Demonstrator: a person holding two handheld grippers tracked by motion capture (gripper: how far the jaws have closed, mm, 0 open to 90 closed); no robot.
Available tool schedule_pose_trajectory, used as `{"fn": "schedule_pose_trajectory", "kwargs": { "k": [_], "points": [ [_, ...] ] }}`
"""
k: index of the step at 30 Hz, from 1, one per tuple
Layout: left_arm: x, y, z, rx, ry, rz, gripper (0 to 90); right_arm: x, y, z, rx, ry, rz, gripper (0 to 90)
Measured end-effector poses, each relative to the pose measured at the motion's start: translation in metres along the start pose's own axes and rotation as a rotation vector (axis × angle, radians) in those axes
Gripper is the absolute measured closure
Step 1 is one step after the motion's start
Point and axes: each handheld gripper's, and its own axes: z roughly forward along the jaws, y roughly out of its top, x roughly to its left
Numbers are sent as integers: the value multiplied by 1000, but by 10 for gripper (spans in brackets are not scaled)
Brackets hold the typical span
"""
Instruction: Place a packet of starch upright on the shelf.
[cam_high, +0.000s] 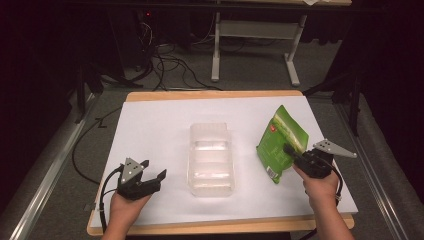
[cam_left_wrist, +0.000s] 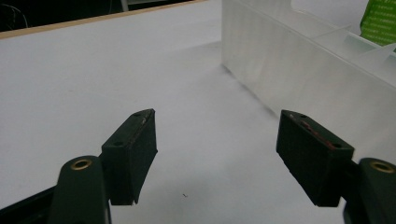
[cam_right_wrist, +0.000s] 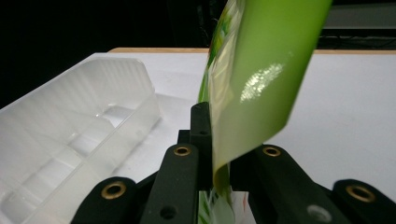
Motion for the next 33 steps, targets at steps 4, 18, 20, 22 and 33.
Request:
{"fn": "schedule_pose_trajectory", "kwargs": {
  "k": [4,18,20,22,33],
  "points": [
    [0,0,-1,-2,0,-1,297,2,2,-1,-5,-2,-21,844],
    [1,-2,-6,-15,-2,5,296,9,12,-5,-34,21,-76,845],
    [1,-2,-6,-16,-2,5,296,11,13,-6,-44,27,-85,845],
    [1,-2,-6,-17,-2,7,295,12,15,-8,-56,31,-95,845],
    [1,-2,-6,-21,-2,10,294,18,24,-16,-127,27,-108,845]
  ]
}}
